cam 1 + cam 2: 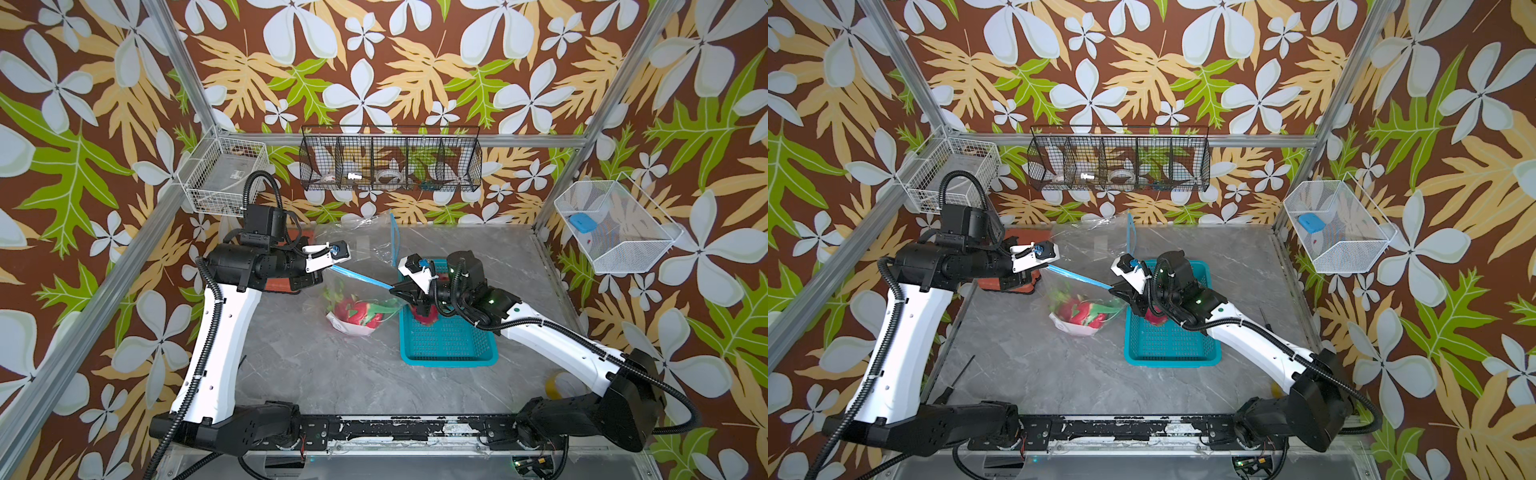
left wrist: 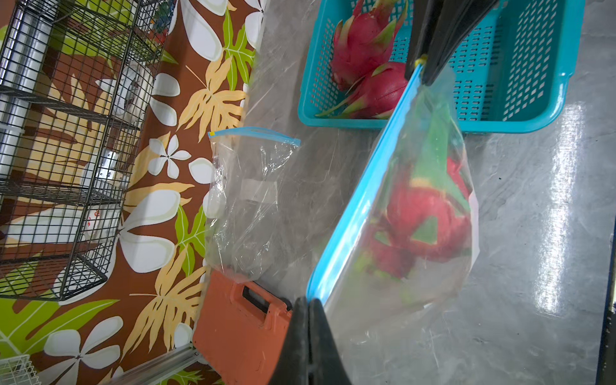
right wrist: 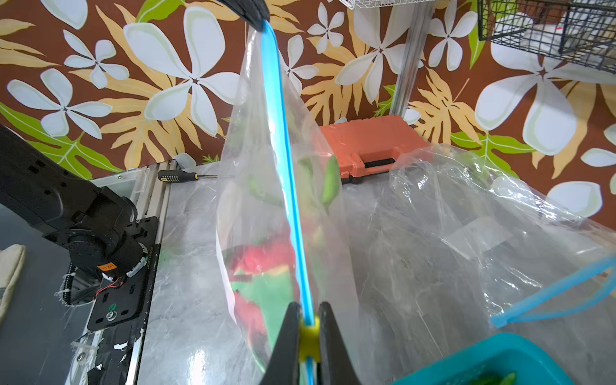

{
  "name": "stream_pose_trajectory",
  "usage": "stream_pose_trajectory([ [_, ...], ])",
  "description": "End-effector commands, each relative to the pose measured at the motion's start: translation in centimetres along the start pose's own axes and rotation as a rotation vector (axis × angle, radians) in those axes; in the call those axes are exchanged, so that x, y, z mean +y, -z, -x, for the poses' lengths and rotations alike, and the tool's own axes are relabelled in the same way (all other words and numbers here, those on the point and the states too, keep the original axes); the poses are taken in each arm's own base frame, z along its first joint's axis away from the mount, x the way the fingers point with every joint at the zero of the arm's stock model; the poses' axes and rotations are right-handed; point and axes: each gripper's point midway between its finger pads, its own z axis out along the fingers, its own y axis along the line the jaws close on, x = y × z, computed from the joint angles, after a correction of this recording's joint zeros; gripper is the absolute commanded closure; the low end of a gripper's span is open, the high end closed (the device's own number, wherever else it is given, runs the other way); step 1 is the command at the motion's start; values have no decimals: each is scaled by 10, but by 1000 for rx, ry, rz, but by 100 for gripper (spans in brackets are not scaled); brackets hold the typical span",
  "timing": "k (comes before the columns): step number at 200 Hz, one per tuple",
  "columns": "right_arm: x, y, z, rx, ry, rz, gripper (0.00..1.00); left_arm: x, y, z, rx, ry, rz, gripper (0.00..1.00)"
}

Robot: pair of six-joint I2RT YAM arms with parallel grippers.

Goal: Open the zip-top bag and take out the dragon fruit
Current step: Unzip the zipper on the zipper food storage bag, then open the zipper of the food storage bag at the center of the board.

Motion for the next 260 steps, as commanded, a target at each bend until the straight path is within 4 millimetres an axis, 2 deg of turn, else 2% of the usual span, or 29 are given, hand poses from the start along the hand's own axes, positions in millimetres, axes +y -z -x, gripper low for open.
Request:
stream_pose_trajectory([
  [1,-12,10,-37,129,-51,-95,99,27,5,-16,92,-31,139,100],
  [48,-11,31,-63,182,-80,-176,94,41,8,-13,77,-37,218,100],
  [73,-9,41,-71,199,-96,-202,82,44,11,-8,53,-36,235,100],
  [85,-10,46,-71,199,-95,-225,74,43,13,-4,33,-29,229,100],
  [103,-7,53,-50,148,-55,-231,59,31,14,4,-11,-14,182,100],
  [119,0,53,-18,91,17,-224,54,12,14,10,-56,-5,102,100],
  [133,3,48,9,39,33,-197,50,-5,13,17,-94,15,34,100],
  [143,2,40,21,20,38,-171,48,-18,11,18,-100,22,-15,100],
  [174,8,6,38,-7,29,-31,45,-45,6,12,-93,41,-95,100],
  [215,26,-36,33,-9,46,77,44,-78,-4,-7,-54,66,-173,100],
  [246,47,-55,18,25,31,156,44,-86,-5,-12,-43,69,-180,100],
  [260,63,-59,13,32,29,208,44,-87,-5,-13,-42,68,-179,100],
])
